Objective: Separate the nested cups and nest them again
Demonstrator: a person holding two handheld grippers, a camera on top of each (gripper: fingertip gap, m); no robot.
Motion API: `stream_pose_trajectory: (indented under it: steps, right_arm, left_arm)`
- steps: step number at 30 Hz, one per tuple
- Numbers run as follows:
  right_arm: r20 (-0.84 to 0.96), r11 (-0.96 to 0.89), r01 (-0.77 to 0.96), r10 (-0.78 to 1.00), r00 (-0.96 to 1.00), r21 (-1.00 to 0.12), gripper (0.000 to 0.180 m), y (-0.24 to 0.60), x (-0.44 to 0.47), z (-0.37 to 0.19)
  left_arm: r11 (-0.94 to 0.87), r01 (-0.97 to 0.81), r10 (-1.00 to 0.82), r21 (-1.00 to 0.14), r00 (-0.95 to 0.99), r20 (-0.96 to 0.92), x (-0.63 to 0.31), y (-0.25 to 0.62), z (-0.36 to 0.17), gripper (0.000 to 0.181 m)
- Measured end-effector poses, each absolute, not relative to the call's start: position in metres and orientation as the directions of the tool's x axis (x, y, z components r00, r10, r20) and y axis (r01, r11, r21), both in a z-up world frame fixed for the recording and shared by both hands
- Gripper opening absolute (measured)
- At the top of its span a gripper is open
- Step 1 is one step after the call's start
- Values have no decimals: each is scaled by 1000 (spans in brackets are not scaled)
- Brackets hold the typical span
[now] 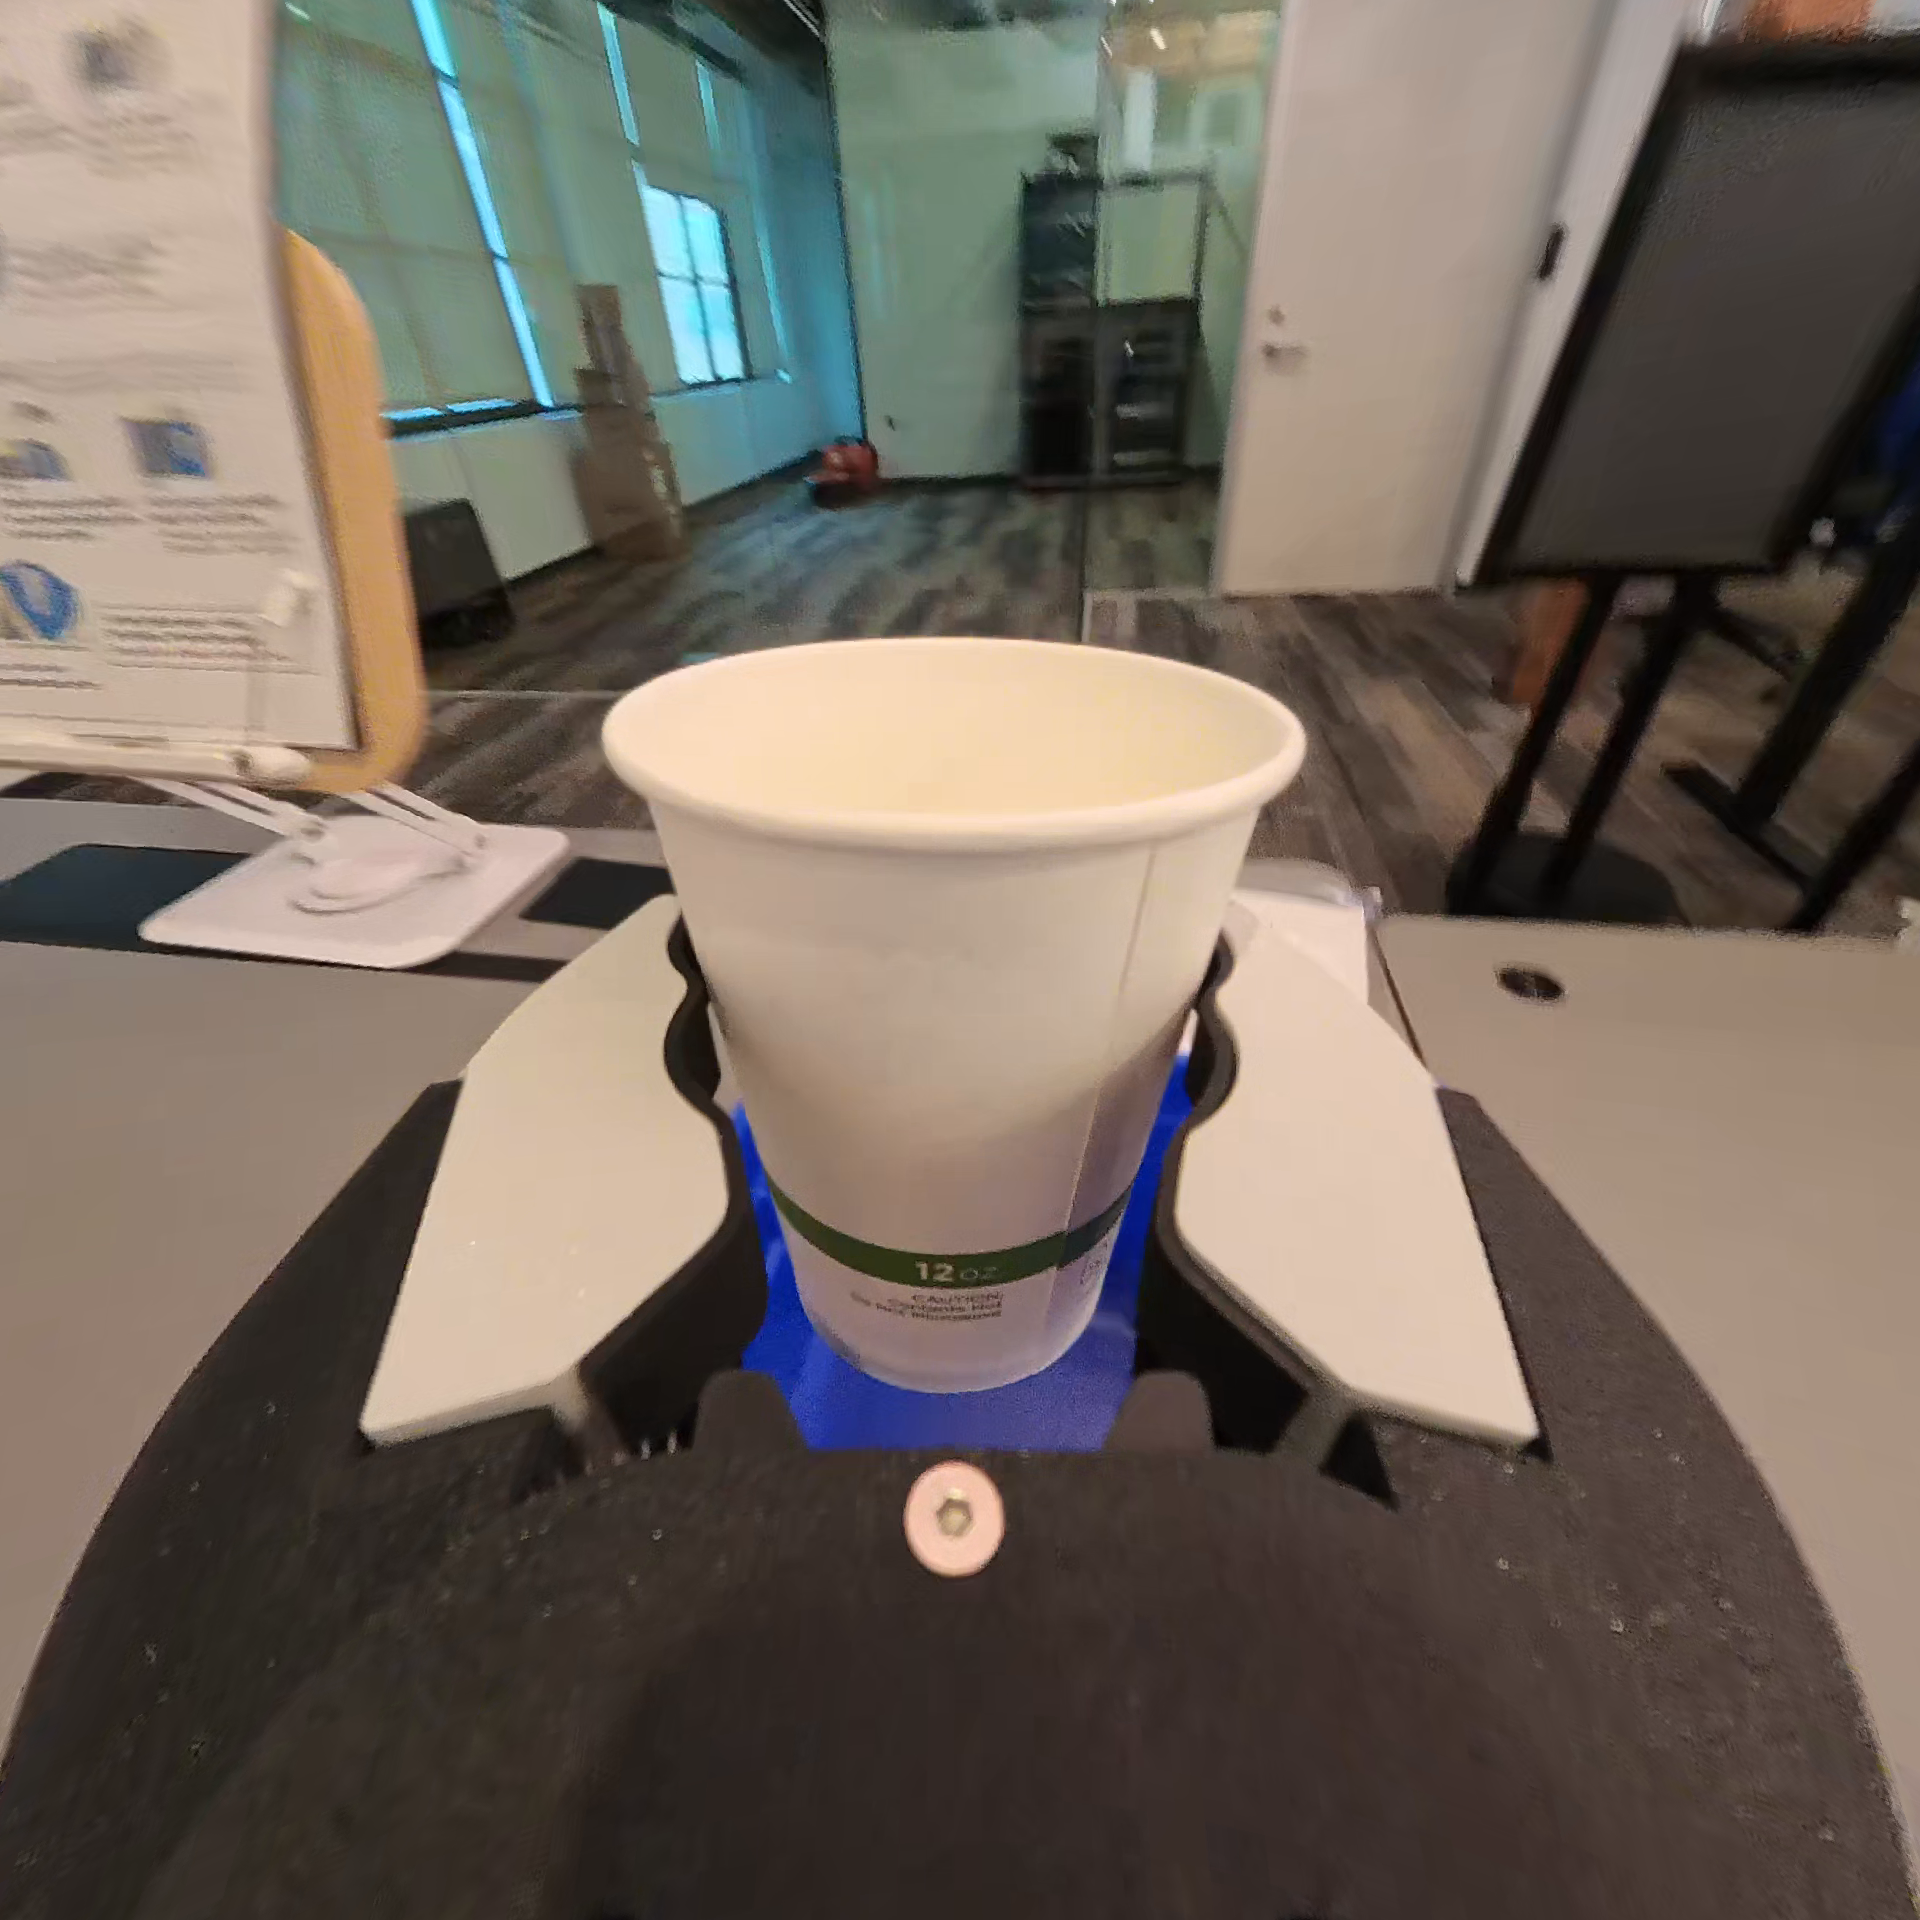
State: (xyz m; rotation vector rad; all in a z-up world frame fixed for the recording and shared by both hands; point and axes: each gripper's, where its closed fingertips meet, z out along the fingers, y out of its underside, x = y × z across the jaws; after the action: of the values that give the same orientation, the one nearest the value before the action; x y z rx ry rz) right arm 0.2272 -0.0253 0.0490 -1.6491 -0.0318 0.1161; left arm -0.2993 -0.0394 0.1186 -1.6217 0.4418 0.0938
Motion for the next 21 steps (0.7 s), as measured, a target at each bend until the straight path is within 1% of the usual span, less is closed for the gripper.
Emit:
stream_pose_trajectory:
  steps: [4, 7, 10, 18, 21]
  right_arm:
    - [-113, -175, -110, 5, 994, -978, 89, -15, 249, -11]
    - [-52, -246, -61, -40, 998, -967, 89, -11, 255, -42]
    - [4, -306, -4, -28, 1000, -952, 90, -6, 251, -64]
    - [-43, -334, -52, -35, 998, -941, 90, -8, 252, -87]
    - [-51, -324, -58, -31, 998, -944, 90, -10, 252, -87]
  left_arm:
    - [-55, -274, -166, -960, 951, -261, -296, -30, 119, 81]
    - [-83, -222, -148, -972, 967, -208, -290, -21, 114, 81]
    - [-101, -179, -133, -979, 977, -165, -282, -15, 108, 82]
    - [-122, -257, -84, -959, 965, -248, -272, -6, 96, 81]
    - [-125, -252, -94, -960, 966, -241, -269, -5, 94, 81]
